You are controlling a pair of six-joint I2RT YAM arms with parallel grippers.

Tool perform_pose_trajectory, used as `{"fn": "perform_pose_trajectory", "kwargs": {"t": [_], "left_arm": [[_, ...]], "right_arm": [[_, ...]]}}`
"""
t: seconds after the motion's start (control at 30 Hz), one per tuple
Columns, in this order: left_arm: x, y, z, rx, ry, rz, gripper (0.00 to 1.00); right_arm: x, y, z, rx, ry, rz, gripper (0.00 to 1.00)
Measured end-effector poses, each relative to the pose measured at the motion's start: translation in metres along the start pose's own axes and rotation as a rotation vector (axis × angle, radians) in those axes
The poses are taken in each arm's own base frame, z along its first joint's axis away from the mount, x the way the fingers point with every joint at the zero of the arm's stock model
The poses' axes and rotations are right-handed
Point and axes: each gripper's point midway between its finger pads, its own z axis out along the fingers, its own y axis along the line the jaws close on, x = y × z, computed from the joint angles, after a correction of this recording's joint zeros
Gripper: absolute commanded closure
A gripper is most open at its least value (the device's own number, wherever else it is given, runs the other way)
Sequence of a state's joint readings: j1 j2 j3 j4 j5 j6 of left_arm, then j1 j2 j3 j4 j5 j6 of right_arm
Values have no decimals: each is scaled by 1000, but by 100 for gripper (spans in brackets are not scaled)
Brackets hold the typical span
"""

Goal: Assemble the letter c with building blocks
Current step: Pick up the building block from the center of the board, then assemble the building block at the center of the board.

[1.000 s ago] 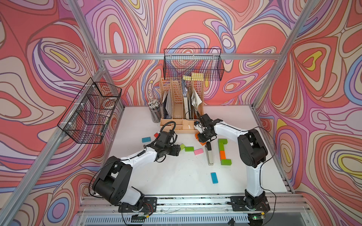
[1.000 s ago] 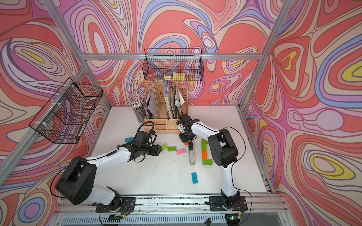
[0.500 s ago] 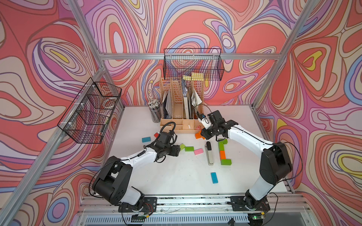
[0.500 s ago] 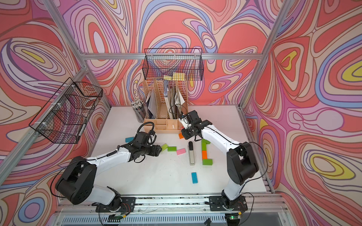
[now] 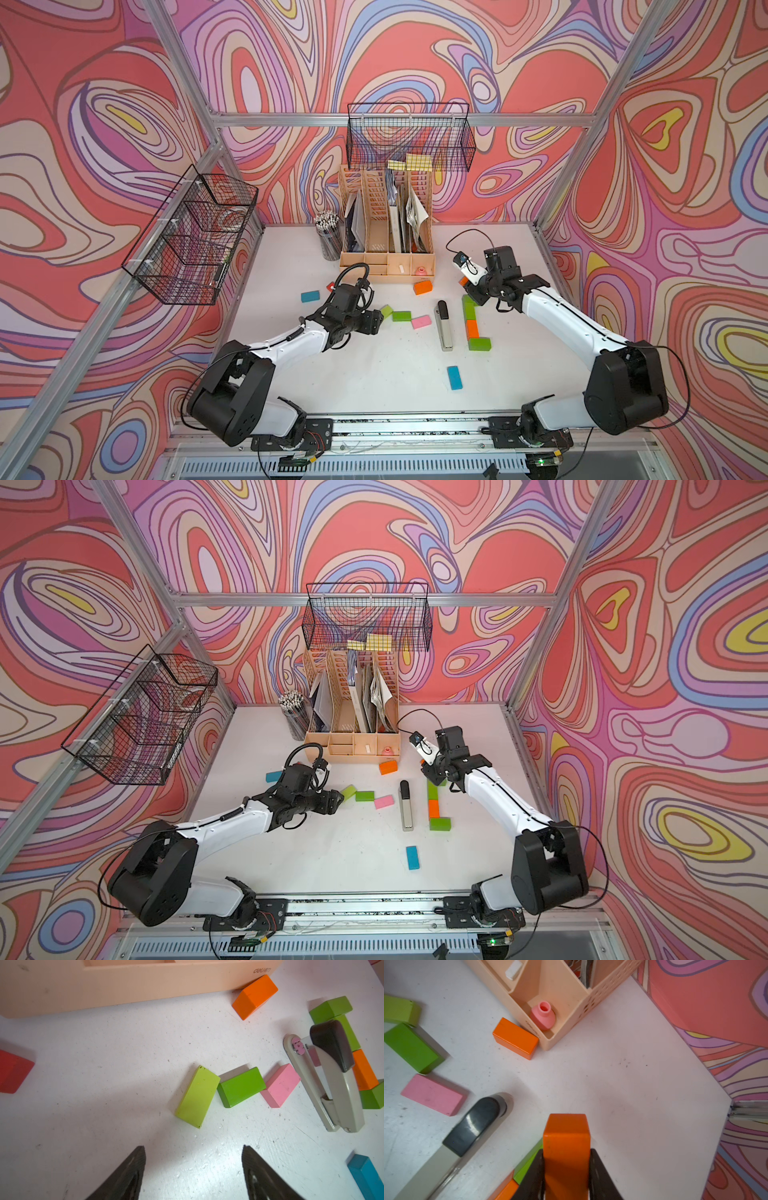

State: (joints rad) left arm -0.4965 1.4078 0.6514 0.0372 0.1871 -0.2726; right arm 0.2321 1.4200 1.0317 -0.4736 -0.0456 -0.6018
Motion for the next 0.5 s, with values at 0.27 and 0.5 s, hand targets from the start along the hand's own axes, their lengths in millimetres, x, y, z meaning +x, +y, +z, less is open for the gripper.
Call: {"fn": "perform_pose_trajectory", "kwargs": {"t": [0.27, 0.5], "left_arm": [[0, -7, -3, 46, -25, 6, 25], [-9, -14, -12, 77, -77, 17, 25]], "right_arm": [[45, -27, -3, -44, 73, -102, 82], [77, -45, 4, -164, 155, -202, 82]]}}
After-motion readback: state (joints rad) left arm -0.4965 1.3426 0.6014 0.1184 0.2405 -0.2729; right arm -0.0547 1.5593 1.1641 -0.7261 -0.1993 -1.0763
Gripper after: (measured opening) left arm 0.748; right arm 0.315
